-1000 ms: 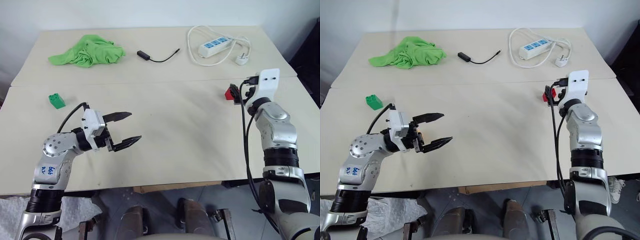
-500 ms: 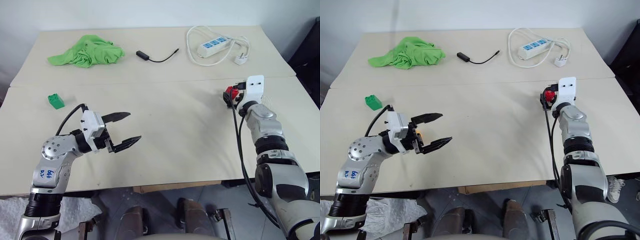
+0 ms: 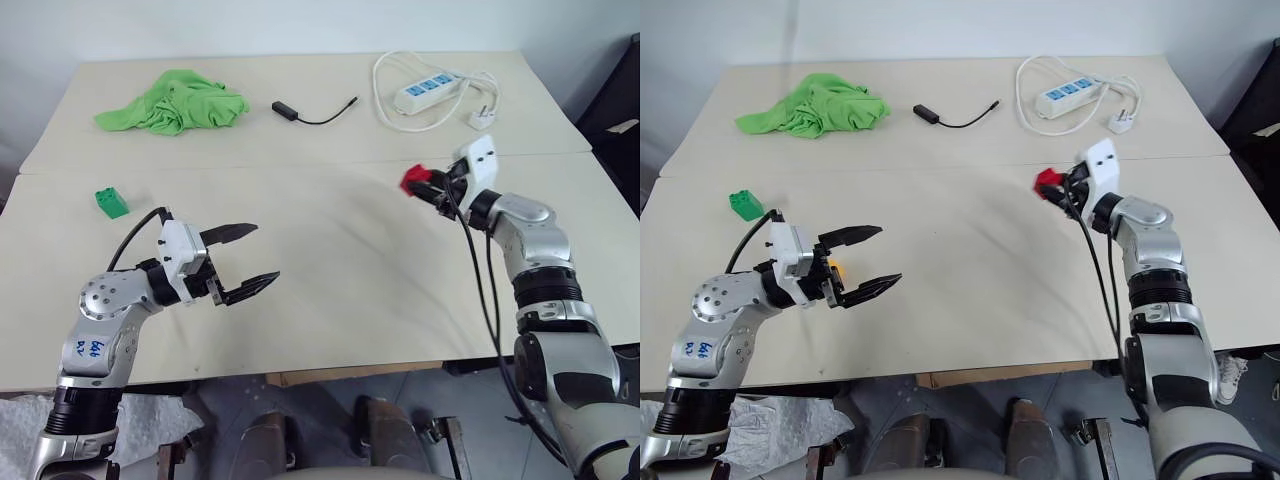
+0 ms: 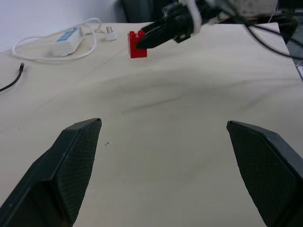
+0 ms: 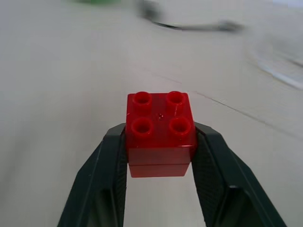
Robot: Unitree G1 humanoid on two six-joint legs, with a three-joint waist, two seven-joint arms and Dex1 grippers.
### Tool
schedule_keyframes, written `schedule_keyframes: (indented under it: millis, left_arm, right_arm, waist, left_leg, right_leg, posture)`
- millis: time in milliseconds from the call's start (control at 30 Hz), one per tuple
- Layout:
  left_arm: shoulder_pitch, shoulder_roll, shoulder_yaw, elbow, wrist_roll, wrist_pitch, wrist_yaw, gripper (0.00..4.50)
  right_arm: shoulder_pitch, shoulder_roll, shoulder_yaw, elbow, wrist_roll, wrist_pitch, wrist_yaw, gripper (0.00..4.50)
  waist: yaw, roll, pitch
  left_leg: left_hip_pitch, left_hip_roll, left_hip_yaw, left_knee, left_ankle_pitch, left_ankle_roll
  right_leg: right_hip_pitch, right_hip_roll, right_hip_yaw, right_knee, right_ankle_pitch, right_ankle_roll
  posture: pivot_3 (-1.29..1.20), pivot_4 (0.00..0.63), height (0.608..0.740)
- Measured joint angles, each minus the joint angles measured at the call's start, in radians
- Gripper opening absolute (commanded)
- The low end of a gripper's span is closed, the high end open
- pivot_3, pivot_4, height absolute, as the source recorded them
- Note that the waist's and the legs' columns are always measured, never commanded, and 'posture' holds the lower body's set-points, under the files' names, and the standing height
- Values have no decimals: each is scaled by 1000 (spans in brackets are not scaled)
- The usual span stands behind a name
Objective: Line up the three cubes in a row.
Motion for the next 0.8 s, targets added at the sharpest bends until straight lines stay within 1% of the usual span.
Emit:
schedule_keyframes:
  millis: [67,100,233,400,500,633,800]
  left_arm:
    - [6,6,14,0,0,-3,-3,4500]
    - [9,7,17,0,0,-4,-2,4500]
    - [25,6,18,0,0,-4,0,4500]
    - [30,1,18,-3,0,-4,9,4500]
    - [37,2,20,-7,0,-3,10,4500]
    - [38,6,27,-11,-1,0,10,4500]
    - [38,10,30,-19,-2,7,10,4500]
  right_arm:
    - [-22,-7,76,11,-18,-95,179,1532]
    - [-36,-8,109,32,-38,-139,244,1532]
    - [-52,9,171,126,-70,-256,390,1532]
    - [-53,53,196,246,-107,-402,421,1532]
    - [-57,76,196,300,-115,-455,420,1532]
    - [-85,83,184,353,-135,-482,387,1532]
    - [-101,80,166,408,-136,-502,389,1532]
  waist:
    - [-1,0,0]
    - [0,0,0]
    - [4,0,0]
    - [0,0,0]
    - [-1,0,0]
    - [-3,0,0]
    - [0,0,0]
  left_leg:
    - [0,0,0,0,0,0]
    - [0,0,0,0,0,0]
    - [0,0,0,0,0,0]
    - [0,0,0,1,0,0]
    - [1,0,0,1,0,0]
    - [1,0,-1,1,0,0]
    - [1,0,-1,1,0,0]
  right_leg:
    - [0,0,0,0,0,0]
    - [0,0,0,0,0,0]
    - [1,-1,-1,0,0,0]
    - [1,0,-1,0,0,0]
    - [1,0,-1,0,0,0]
    - [1,0,-1,1,0,0]
    - [1,-1,-1,1,0,0]
  posture:
    - [0,150,740]
    - [0,150,740]
    - [0,150,740]
    - [0,150,740]
    - [0,150,740]
    - [0,150,740]
    - [0,150,740]
